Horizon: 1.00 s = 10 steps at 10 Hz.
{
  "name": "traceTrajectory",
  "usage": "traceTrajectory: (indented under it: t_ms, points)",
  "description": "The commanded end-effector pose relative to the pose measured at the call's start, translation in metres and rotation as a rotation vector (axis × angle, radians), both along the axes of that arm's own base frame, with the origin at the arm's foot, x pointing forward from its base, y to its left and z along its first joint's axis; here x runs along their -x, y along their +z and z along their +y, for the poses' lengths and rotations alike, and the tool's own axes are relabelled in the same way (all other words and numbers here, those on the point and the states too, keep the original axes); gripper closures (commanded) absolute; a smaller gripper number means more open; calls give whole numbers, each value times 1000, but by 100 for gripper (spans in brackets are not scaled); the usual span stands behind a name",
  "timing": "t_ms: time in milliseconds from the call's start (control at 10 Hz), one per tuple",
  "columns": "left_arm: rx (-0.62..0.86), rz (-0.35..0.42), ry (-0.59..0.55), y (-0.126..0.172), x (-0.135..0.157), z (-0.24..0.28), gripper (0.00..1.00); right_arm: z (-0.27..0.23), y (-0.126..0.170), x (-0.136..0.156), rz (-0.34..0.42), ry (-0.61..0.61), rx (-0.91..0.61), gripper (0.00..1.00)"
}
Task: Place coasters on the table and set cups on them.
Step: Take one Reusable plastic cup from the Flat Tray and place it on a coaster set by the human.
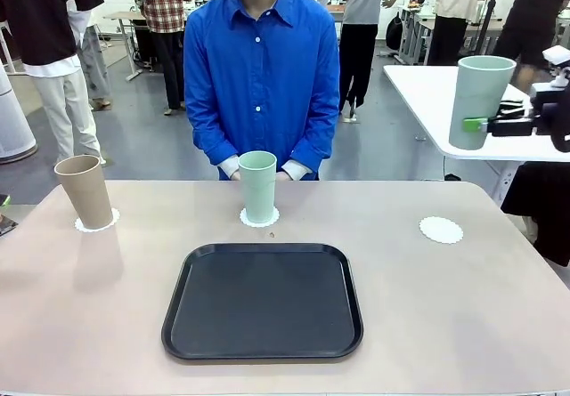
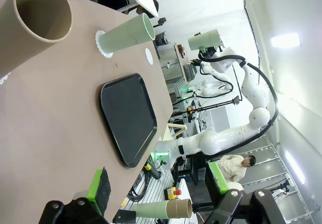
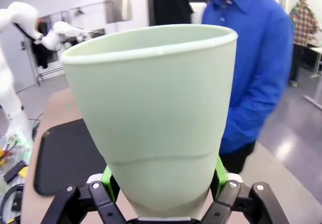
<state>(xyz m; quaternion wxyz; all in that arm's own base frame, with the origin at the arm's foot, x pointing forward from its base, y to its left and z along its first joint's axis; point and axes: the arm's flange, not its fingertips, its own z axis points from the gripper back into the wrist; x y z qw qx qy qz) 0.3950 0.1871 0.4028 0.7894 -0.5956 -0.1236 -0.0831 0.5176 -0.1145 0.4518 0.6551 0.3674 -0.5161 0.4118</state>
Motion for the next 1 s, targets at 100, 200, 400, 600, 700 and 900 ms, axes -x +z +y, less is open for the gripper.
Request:
traceTrajectory:
  t_ms: [100, 200, 400, 600, 700, 900]
  points:
    - [7, -6, -5, 3, 1, 0, 0, -27, 12, -11, -10, -117, -16, 17]
    - [7, -6, -5, 3, 1, 0, 0, -30, 11, -11, -7, -128, -8, 17]
    - [7, -6, -5, 3, 1, 0, 0, -27, 9, -11, -2, -129, 1, 17]
    - [7, -6, -5, 3, 1, 0, 0, -38, 8, -7, -19, -110, 18, 17]
    - [7, -6, -5, 3, 1, 0, 0, -38, 8, -7, -19, -110, 18, 17]
    - [7, -6, -5, 3, 1, 0, 0, -38, 8, -7, -19, -110, 18, 17]
